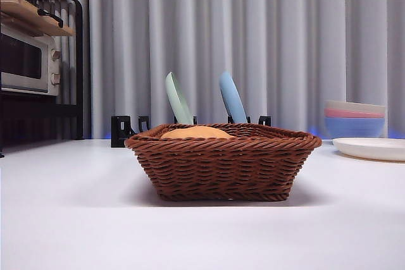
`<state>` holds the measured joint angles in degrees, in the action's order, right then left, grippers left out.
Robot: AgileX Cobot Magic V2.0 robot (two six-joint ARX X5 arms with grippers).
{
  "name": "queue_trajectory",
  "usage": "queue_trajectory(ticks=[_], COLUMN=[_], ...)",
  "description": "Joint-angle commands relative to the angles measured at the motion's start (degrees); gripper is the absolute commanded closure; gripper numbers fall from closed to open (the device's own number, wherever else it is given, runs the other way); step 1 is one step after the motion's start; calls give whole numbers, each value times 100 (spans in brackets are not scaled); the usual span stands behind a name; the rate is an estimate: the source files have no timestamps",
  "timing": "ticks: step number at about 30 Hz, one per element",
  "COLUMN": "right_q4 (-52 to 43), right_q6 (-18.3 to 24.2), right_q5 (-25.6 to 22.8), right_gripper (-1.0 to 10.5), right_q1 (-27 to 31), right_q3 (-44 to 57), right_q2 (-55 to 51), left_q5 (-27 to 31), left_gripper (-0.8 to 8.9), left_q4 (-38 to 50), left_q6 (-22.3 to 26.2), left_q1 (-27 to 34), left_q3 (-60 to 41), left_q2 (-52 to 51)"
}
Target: Pick up the basket,pick up the corn from the table,pick up the potato from the table,pick up the cucumber from the table,put all items into the basket
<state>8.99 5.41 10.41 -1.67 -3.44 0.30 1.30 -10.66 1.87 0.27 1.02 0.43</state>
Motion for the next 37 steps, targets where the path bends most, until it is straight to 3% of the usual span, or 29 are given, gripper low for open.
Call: queue_trajectory(ticks=[1,8,12,37], right_q4=[-92,90,63,59], right_q6=[-109,-127,-341,-339], right_q5=[2,-11,-9,-7], right_gripper=[945,945,945,945], right_q1=[11,11,11,11], right_q3=[144,310,310,308], right_q2=[-24,-24,-24,9], left_q5=[4,2,2,2], left_gripper=[816,816,816,816], left_q4=[26,26,26,26], left_q6=[-39,-39,-39,-39], left_q1=[20,20,20,20], left_q3=[-79,-79,-79,-79], left_q2=[-11,-9,-9,-9])
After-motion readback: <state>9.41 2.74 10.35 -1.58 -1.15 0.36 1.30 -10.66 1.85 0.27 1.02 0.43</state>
